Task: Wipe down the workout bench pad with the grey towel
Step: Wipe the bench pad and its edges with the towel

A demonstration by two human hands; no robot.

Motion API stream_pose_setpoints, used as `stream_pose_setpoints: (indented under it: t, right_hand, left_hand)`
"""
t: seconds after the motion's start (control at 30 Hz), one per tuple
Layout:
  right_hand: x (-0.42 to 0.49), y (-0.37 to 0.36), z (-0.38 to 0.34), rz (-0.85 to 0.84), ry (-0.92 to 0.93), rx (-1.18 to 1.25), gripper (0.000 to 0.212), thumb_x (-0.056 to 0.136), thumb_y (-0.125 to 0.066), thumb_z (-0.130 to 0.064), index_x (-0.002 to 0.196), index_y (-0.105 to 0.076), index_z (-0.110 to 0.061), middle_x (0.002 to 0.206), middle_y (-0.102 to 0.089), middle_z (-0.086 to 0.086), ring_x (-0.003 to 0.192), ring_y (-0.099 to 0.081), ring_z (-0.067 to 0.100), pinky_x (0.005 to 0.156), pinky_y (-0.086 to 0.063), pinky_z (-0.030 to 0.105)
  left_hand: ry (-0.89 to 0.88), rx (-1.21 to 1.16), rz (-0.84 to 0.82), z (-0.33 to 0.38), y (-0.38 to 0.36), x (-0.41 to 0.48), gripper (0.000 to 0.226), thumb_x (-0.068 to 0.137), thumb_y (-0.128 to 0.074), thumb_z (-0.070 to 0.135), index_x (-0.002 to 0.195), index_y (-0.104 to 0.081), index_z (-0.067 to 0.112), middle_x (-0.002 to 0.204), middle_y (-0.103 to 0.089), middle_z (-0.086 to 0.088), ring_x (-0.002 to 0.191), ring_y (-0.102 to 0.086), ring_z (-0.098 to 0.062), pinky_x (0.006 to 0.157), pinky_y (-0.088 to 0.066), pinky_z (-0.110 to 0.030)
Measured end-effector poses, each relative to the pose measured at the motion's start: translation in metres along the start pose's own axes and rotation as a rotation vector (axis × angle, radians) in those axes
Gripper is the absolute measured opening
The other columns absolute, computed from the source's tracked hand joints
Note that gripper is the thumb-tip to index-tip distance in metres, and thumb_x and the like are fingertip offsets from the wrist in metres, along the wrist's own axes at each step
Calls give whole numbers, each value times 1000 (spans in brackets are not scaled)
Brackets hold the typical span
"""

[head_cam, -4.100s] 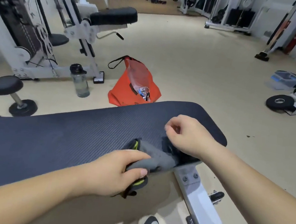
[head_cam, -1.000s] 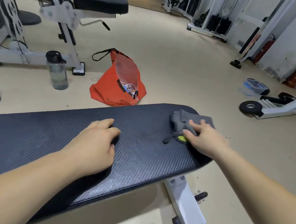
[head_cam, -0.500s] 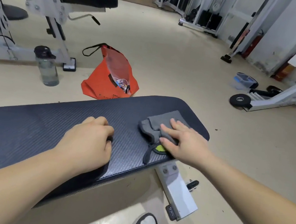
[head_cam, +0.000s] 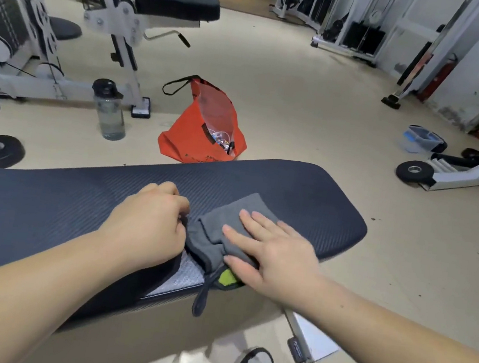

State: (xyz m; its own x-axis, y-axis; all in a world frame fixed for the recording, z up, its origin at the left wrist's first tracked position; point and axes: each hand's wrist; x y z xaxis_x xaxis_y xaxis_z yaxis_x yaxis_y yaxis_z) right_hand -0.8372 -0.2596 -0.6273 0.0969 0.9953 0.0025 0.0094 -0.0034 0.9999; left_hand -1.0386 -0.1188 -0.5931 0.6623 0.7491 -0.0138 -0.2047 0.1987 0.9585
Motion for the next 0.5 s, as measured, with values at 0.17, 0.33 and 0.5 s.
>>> stream_pose_setpoints:
  t: [0.17, 0.33, 0.5]
  right_hand:
    - [54, 13, 44, -161, -425, 52, 61, 103, -24, -63, 161, -24, -44, 173, -19, 7, 160, -17, 25, 125, -23, 53]
    - [37, 7, -34, -140, -167, 10, 72, 95, -10, -65, 161, -26, -41, 172, -21, 9, 159, -20, 29, 125, -20, 55]
    - [35, -3, -63, 32, 224, 44, 59, 95, -37, -67, 145, -56, -44, 158, -51, 4, 146, -49, 24, 117, -40, 53]
  left_hand:
    - [47, -35, 0, -19, 4, -6, 26, 89, -48, 24, 102, -70, 28, 109, -55, 8, 109, -51, -20, 87, -53, -44]
    - [98, -39, -13, -36, 9, -11, 30, 86, -44, 25, 101, -70, 29, 106, -54, 9, 109, -53, -21, 85, -54, -44]
    - [140, -62, -27, -47, 18, -14, 38, 75, -44, 24, 101, -71, 29, 103, -56, 7, 107, -57, -24, 84, -55, -41]
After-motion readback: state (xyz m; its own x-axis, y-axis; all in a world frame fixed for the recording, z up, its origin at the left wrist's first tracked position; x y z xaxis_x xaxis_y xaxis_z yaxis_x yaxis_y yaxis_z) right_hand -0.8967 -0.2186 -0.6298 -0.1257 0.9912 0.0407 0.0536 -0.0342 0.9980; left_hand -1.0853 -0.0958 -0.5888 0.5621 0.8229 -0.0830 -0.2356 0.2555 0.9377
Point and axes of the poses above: each hand's wrist, its own x-axis towards the middle knuckle, its own y-axis out of the back of the hand, z = x × y
